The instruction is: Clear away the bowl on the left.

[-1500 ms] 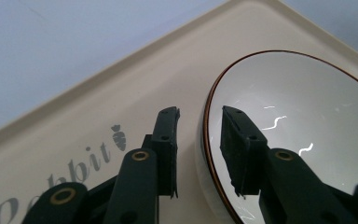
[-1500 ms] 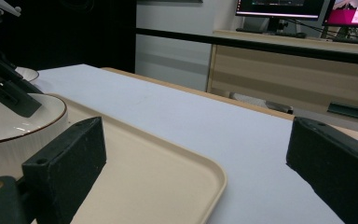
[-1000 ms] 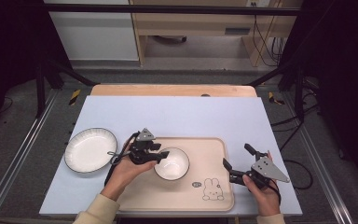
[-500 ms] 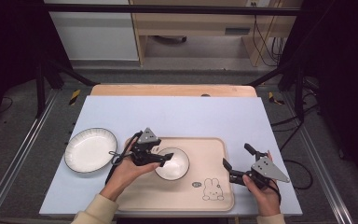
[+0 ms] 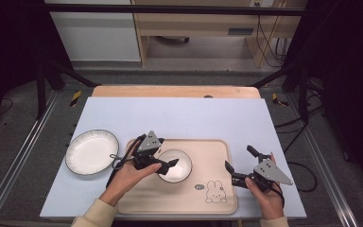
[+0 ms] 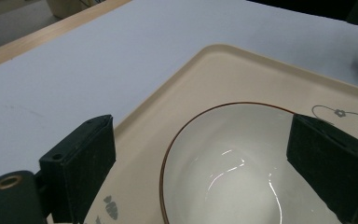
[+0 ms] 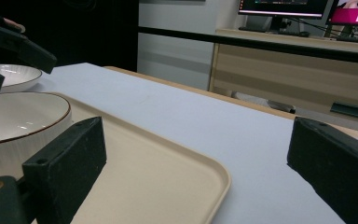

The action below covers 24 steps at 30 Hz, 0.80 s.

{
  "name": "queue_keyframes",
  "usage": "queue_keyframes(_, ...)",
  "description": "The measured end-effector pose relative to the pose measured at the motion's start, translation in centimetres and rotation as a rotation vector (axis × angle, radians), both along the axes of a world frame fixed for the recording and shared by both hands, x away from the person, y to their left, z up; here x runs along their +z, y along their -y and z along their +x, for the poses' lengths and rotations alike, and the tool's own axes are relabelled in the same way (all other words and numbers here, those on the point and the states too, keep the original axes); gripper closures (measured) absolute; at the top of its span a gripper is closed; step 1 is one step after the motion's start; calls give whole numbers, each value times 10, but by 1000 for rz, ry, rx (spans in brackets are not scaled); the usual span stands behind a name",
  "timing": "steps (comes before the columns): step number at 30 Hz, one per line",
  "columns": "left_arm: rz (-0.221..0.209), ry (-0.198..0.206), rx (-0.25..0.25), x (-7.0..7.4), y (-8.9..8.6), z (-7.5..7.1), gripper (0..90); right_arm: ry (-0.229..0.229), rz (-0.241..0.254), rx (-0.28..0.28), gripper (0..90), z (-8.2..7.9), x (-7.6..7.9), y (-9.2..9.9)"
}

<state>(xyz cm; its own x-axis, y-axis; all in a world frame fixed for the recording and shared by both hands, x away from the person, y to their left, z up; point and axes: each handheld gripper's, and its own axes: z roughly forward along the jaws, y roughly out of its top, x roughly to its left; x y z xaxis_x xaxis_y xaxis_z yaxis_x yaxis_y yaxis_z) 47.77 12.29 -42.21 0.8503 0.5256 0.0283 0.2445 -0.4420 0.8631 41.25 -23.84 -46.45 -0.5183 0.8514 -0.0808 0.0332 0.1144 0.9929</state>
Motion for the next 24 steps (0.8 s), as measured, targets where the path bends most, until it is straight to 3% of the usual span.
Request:
queue_keyframes(12,-59,5,-4,11,-3,-7,77,2,-5,1,48,-1,1,-1)
queue_keyframes(17,-126,-21,-3,12,-8,-9,77,6,1,-3,48,-2,2,-1)
queue_keyframes(21,-136,-9,-10,10,-10,-12,77,6,1,-4,47,-1,1,0)
queue_keyframes(24,-166,-12,-13,10,-13,-13,78,5,3,-3,47,-1,1,-1)
